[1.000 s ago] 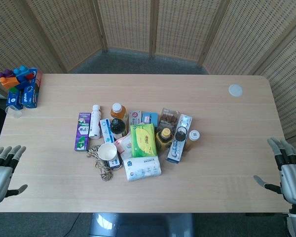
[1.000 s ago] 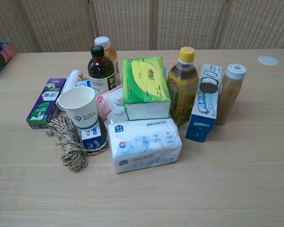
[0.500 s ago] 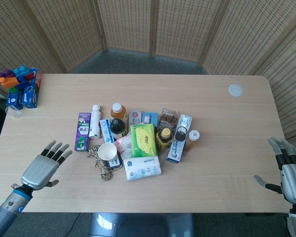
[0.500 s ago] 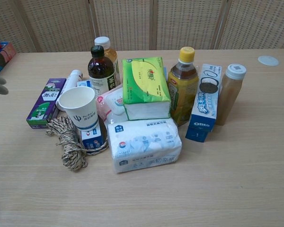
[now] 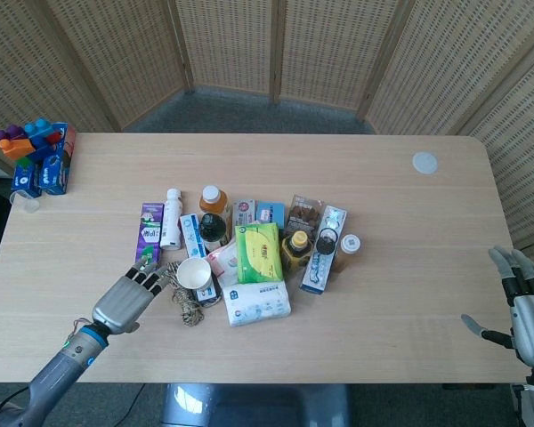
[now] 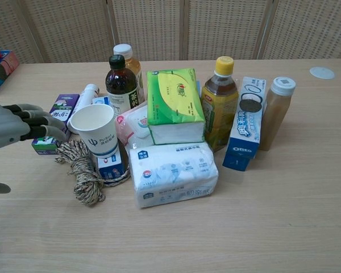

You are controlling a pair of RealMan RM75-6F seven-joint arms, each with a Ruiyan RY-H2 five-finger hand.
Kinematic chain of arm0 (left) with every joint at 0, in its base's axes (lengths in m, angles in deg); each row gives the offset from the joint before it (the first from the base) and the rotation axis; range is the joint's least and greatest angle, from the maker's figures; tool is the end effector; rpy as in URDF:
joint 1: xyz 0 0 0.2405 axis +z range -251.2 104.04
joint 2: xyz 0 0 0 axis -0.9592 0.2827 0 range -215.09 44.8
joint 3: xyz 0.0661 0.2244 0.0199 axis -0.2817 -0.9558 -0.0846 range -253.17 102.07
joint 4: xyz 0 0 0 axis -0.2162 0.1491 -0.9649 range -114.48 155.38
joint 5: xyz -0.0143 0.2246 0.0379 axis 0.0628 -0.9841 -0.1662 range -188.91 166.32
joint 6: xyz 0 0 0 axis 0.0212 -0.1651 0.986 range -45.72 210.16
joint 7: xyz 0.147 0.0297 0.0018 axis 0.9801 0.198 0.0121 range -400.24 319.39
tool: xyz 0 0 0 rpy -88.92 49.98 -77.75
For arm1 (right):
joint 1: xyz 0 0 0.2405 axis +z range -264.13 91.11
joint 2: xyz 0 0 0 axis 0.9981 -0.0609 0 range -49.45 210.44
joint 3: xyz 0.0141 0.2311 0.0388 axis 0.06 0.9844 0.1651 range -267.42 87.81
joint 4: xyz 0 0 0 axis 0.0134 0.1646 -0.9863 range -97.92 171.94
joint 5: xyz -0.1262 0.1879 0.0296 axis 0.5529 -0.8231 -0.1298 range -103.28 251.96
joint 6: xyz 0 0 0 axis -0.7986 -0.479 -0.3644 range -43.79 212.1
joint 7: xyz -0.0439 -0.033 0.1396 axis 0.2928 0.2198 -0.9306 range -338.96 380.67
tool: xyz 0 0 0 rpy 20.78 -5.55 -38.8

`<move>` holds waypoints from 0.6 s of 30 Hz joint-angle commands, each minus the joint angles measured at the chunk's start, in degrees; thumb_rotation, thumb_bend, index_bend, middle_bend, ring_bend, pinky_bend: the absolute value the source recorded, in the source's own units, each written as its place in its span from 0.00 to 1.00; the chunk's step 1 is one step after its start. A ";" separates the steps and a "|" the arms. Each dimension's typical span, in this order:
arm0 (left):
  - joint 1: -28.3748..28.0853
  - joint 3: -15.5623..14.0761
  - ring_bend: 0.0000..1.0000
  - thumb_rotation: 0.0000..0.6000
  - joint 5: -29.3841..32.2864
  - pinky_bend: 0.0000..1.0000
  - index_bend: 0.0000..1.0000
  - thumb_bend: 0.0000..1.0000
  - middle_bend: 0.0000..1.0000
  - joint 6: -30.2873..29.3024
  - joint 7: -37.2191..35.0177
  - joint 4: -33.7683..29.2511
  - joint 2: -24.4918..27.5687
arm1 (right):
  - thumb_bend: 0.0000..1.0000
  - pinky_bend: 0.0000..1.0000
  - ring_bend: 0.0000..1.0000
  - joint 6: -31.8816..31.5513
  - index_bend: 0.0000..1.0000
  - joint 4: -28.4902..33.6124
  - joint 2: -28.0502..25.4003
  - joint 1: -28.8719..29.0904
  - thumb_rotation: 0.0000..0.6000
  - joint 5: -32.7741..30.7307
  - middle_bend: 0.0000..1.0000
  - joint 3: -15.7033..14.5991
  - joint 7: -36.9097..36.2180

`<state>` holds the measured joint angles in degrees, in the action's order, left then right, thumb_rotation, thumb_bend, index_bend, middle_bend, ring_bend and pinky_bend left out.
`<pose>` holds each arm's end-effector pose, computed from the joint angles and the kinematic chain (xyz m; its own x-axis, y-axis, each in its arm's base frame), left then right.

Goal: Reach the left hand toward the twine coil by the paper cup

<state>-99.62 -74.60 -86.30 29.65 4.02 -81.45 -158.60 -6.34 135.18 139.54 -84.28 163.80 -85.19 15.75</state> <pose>-0.1997 0.2315 -0.0066 0.8076 0.2611 0.5289 0.5782 -0.5275 -0.6225 -0.2772 -0.1786 0.1635 0.2981 0.0996 0.9493 -0.9516 -0.0468 0.3038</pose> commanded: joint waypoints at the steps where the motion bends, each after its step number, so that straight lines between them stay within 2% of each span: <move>1: -2.28 0.19 0.00 1.00 3.68 0.00 0.15 0.00 0.00 1.24 3.59 1.71 -3.40 | 0.00 0.00 0.00 0.00 0.00 -0.01 -0.03 0.00 1.00 -0.11 0.00 0.06 -0.11; 18: -7.74 -1.54 0.00 1.00 14.35 0.00 0.15 0.00 0.00 -0.21 12.61 5.75 -12.12 | 0.00 0.00 0.00 0.02 0.00 -0.07 -0.15 -0.02 1.00 -0.12 0.00 0.09 -0.44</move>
<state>-107.05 -75.98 -72.28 29.59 16.40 -75.98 -170.39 -6.32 135.10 139.39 -84.30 163.67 -85.10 15.30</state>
